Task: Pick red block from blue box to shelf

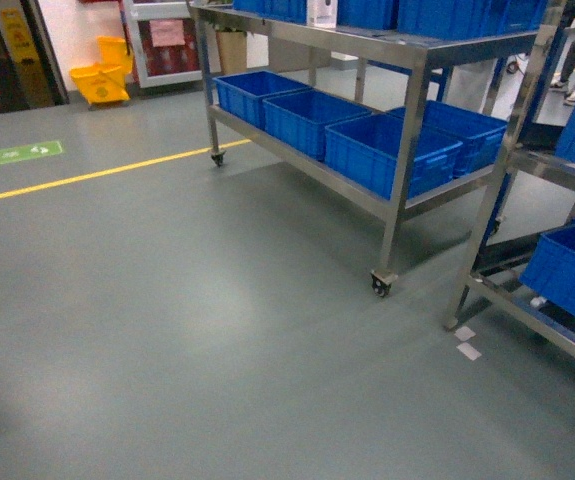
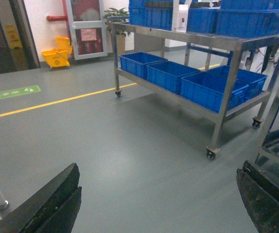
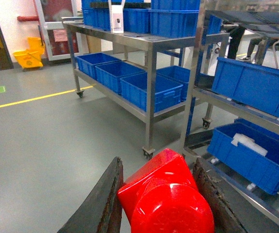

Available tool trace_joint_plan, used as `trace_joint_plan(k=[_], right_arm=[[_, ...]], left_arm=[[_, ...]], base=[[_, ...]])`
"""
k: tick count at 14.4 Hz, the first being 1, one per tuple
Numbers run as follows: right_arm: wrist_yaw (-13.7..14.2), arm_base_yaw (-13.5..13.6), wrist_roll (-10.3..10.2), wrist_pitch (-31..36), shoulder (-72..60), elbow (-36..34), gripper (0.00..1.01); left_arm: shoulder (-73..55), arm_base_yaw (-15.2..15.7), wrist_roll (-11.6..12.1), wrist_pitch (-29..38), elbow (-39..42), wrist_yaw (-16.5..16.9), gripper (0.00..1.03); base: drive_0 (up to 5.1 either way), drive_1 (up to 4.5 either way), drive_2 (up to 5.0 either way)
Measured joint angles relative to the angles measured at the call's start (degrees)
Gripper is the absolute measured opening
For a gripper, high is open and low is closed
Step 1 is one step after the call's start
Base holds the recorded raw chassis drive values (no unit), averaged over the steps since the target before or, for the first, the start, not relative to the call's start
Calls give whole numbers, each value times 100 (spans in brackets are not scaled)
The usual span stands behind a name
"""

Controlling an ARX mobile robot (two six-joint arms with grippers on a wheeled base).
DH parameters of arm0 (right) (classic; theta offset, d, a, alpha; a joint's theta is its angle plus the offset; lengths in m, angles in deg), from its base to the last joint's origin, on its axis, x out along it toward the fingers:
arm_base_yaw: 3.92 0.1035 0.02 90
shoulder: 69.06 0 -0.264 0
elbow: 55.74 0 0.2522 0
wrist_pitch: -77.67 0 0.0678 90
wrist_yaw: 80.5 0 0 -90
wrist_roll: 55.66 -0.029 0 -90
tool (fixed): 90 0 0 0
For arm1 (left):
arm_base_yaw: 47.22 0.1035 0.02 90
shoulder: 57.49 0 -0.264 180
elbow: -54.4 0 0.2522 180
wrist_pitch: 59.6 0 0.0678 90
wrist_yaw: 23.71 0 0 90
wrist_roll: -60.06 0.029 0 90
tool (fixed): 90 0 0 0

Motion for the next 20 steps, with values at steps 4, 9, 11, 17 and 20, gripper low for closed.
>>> trace_joint_plan(k=[4, 9, 11, 17, 20], right_arm=[[0, 0, 0, 0, 0, 0, 35], [0, 0, 0, 0, 0, 0, 35], [0, 0, 0, 0, 0, 0, 35], [0, 0, 0, 0, 0, 0, 35], [0, 0, -2, 0, 0, 0, 35]], left_arm=[[0, 0, 2, -2, 0, -2, 98], [0, 0, 2, -2, 0, 0, 98], [0, 0, 0, -2, 0, -2, 98], [0, 0, 0, 0, 0, -2, 98], [0, 0, 0, -2, 0, -2, 98]], base=[[-155, -155, -155], [-150, -150, -150], [-157, -157, -157], [-149, -149, -149], [-168, -168, -168]])
